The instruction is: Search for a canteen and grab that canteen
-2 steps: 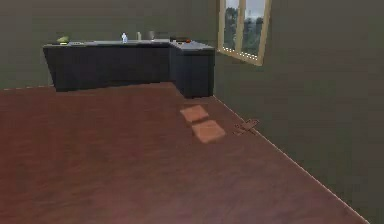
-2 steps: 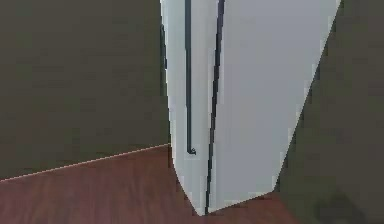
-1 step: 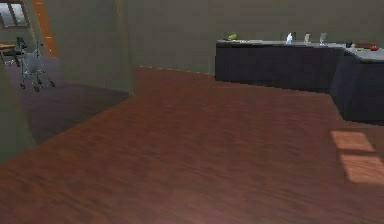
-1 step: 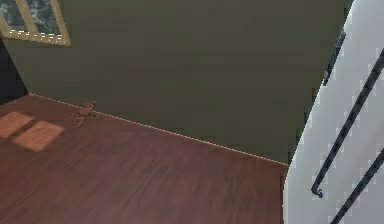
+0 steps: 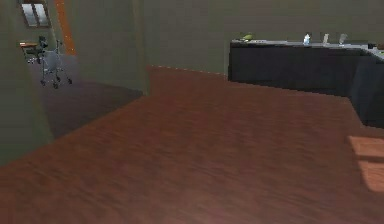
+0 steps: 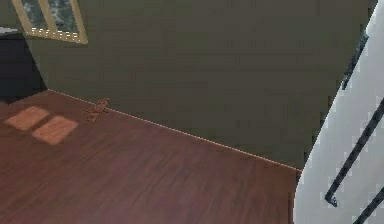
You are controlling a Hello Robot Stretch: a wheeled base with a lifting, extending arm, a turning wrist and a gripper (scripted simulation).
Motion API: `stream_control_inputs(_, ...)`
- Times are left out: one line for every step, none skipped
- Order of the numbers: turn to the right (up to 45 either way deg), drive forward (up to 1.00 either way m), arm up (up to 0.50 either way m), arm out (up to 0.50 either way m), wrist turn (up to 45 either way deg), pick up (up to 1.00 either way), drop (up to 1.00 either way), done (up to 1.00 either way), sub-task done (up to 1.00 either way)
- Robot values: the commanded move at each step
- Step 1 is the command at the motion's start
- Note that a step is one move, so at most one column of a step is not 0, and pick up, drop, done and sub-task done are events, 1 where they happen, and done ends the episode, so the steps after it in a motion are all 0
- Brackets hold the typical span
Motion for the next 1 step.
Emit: stream_control_inputs(0.0, 0.75, 0.00, 0.00, 0.0, 0.00, 0.00, 0.00, 0.00)
